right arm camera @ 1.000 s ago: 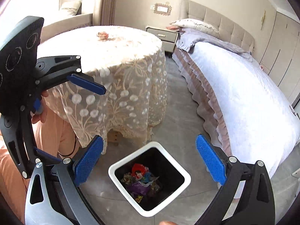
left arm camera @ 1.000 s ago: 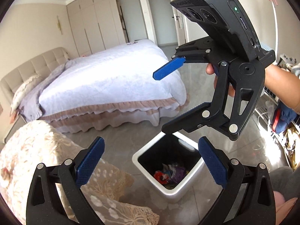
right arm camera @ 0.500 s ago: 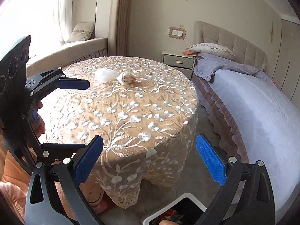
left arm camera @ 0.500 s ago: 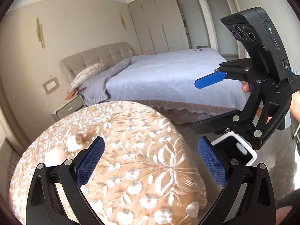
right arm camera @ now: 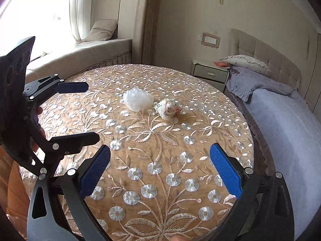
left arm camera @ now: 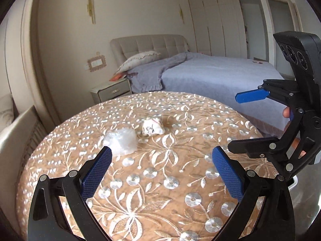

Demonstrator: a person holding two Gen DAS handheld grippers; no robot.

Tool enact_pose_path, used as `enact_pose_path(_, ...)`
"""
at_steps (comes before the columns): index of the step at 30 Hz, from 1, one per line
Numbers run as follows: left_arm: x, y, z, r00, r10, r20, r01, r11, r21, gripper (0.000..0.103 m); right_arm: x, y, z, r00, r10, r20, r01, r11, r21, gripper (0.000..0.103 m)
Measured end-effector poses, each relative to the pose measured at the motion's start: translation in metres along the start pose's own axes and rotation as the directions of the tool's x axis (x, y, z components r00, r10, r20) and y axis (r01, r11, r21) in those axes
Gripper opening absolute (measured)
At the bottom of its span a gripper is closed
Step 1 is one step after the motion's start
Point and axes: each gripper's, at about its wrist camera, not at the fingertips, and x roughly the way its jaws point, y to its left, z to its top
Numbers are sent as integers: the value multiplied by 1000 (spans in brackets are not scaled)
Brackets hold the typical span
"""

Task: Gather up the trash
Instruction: 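Move both tools back to the table, then grasp the clear plastic bag with the left tool while the right tool grasps the tissue-filled bag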

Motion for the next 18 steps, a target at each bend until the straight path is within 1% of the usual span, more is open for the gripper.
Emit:
enact_pose_path(3, 10, 19, 2, 999, 44, -16, -44, 999, -16, 98, 21, 1, 11, 1000, 13, -13, -13, 1000, 10, 99)
enact_pose_path(7, 29, 40, 4, 996, 64, -56, -65, 998, -16, 98, 50, -3, 25, 999, 5, -31, -4, 999, 41, 99)
enact_pose_path(8, 33, 44, 5, 995, 68, -68, -69, 998, -10, 98, 57, -6, 28, 999, 15, -39, -13, 998, 54, 99)
enact_pose_path(11, 53, 58, 8, 993, 56, -104, -56, 998, 6, 98, 80, -15, 37, 998, 18, -60, -13, 996, 90, 99)
enact_pose_path(15, 81, 71, 14, 989, 45, -144, -41, 999, 27, 98, 113, -21, 48, 995, 16, -100, -5, 995, 103, 99)
enact_pose_path(18, 103, 81, 17, 984, 22, -175, -19, 1000, 18, 98, 136, -25, 52, 991, -7, -132, 21, 994, 103, 99)
